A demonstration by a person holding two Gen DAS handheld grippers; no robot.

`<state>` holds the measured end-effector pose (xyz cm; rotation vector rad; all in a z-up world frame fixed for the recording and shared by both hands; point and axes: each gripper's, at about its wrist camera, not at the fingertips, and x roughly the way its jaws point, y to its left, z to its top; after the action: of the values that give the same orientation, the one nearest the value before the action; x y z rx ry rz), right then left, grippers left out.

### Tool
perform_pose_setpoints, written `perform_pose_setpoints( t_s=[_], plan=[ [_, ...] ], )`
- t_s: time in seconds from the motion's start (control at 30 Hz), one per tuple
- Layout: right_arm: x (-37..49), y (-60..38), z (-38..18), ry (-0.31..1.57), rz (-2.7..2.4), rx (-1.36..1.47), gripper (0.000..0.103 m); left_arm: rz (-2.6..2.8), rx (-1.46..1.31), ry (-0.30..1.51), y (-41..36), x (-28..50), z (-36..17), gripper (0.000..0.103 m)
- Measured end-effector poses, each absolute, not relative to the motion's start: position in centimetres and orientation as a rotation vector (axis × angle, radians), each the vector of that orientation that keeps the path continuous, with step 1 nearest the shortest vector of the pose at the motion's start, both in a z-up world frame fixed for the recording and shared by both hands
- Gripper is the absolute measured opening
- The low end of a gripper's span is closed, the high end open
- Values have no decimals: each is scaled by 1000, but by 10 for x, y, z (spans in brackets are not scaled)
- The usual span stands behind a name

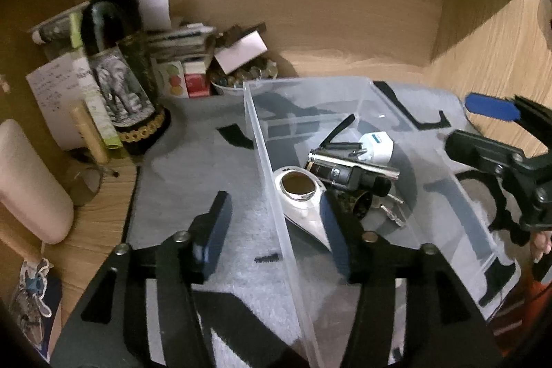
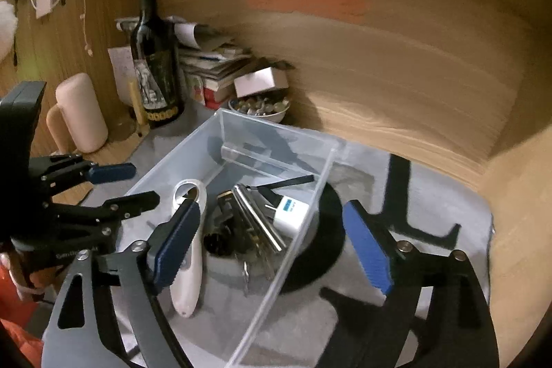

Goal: Organize rigid objects

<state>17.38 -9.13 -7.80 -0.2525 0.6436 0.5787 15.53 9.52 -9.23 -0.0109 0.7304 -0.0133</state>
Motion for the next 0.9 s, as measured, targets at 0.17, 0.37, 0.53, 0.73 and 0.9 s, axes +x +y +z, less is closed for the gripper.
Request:
perform_pose_setpoints(
  t_s=[0.17,0.37,0.53,0.73,0.9],
  plan=[
    [153,-109,-69,596,544,-211,96,-9,-27,614,87,130,-71,87],
    [121,-128,-57,508,502,-172,103,-13,-30,479,72,97,-46,101],
    [94,-143,-49,436,478,-150,103,-24,-8,377,54,66,-29,102],
    [73,-156,-43,380,471,-124,103,-29,29,282,38,38,-19,103],
    [64,-162,-38,346,472,-110,103,-30,40,231,29,24,-15,103]
  ],
)
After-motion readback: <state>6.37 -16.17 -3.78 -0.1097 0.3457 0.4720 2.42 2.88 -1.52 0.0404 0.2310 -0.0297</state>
